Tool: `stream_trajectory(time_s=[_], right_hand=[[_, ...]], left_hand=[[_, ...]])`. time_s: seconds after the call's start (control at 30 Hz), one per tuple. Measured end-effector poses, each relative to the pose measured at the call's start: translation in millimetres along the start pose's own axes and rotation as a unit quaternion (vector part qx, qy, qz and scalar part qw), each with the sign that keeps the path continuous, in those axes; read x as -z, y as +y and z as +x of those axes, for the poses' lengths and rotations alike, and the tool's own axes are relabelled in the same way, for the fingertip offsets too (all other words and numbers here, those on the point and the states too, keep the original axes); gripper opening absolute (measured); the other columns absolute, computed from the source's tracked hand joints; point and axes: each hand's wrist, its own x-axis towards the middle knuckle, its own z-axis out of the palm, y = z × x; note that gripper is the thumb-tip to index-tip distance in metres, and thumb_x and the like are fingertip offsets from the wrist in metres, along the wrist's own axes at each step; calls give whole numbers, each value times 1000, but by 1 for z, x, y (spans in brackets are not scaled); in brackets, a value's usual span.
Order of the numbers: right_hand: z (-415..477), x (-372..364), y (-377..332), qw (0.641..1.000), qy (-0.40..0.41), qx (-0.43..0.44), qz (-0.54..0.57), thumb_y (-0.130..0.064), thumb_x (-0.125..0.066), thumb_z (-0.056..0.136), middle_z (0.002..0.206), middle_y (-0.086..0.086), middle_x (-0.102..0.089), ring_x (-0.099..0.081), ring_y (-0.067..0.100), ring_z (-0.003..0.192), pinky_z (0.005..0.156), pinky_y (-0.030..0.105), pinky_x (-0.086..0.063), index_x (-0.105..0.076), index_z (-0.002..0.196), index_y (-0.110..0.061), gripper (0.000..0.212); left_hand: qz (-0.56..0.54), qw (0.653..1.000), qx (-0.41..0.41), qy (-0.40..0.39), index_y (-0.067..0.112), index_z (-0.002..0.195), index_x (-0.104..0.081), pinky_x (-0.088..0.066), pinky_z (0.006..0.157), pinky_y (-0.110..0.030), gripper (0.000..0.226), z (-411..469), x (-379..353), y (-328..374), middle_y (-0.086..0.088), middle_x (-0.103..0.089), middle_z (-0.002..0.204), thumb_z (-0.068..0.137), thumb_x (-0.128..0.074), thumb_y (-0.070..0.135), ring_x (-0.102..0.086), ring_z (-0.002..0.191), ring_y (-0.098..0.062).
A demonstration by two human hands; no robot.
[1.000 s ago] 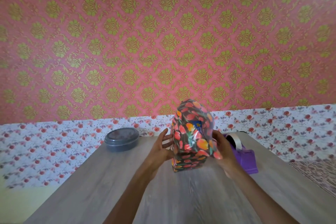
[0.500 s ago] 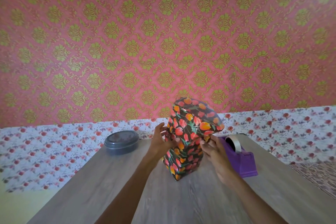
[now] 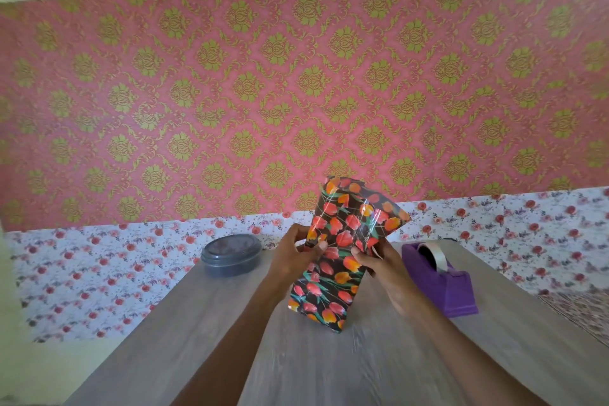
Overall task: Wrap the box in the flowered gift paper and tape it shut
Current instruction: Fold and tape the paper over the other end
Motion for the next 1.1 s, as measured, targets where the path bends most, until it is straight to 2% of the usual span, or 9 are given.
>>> stream_trajectory(time_s=[0.2, 0.33, 0.43, 0.53, 0.7, 0.8, 0.93, 1.03, 1.1], right_hand=[[2, -3, -7, 999, 3, 31, -13, -32, -70, 88, 113, -6, -71, -64, 15, 112, 105, 33, -42, -61, 123, -21, 37], [3, -1, -14, 997, 15, 53, -48, -37, -62, 93, 96, 0, -70, -64, 15, 102, 93, 29, -46, -67, 111, -17, 26], [1, -1, -11, 993, 51, 56, -92, -41, -55, 97, 86, 13, -63, -58, 17, 87, 81, 33, -46, -67, 104, -11, 33], [-2, -1, -6, 993, 66, 41, -86, -35, -56, 98, 85, 2, -64, -59, 17, 88, 79, 29, -43, -67, 96, -13, 25], [-6, -2, -13, 996, 44, 43, -61, -9, -62, 94, 104, -4, -72, -64, 15, 104, 93, 31, -48, -66, 112, -17, 20], [-8, -2, -14, 995, 47, 70, -52, -17, -70, 88, 103, -6, -73, -66, 13, 103, 89, 28, -50, -64, 110, -22, 23], [-12, 1, -7, 988, 32, 82, -125, -40, -83, 74, 103, -13, -73, -67, 6, 102, 90, 32, -53, -60, 117, -31, 49], [-14, 5, -5, 984, 63, 79, -145, -35, -82, 76, 100, -15, -71, -66, 4, 98, 92, 35, -53, -60, 115, -28, 45], [-15, 7, -4, 984, 56, 84, -148, -44, -82, 72, 101, -17, -72, -67, 2, 98, 90, 32, -53, -60, 117, -30, 52]], left_hand=[[-100, 995, -2, -19, 29, 115, -55, -56, 91, -43, 34, -8, 2, -17, 0, -62, 124, 89, -71, 15, -59, 116, -23], [-117, 993, 8, -9, 24, 130, -51, -60, 76, -29, 70, -11, -4, -22, 4, -61, 125, 71, -87, 30, -61, 111, -16], [-112, 993, 24, 1, 26, 124, -55, -59, 85, -40, 84, -16, -13, -26, 2, -64, 122, 53, -91, 53, -63, 107, -17], [-166, 985, 57, 0, 28, 113, -53, -56, 91, -43, 79, -22, -22, -23, 3, -63, 118, 51, -87, 63, -63, 108, -18], [-224, 970, 73, 54, 25, 112, -46, -55, 92, -41, 61, -20, -28, -11, 0, -62, 118, 69, -88, 29, -64, 107, -19], [-237, 968, 47, 66, 23, 129, -40, -53, 95, -39, 69, -21, -28, -11, 0, -57, 127, 76, -83, 19, -59, 116, -20], [-223, 974, 11, 48, 31, 137, -30, -48, 101, -39, 81, -30, -31, -10, 0, -44, 144, 76, -83, 32, -49, 128, -18], [-77, 971, -116, 192, 31, 143, -29, -36, 104, -31, 82, -39, -31, 8, 10, -34, 145, 78, -76, 49, -37, 132, -9], [67, 929, -252, 263, 27, 134, -43, -35, 101, -27, 58, -37, -25, 30, 8, -41, 134, 86, -69, 46, -40, 126, -8]])
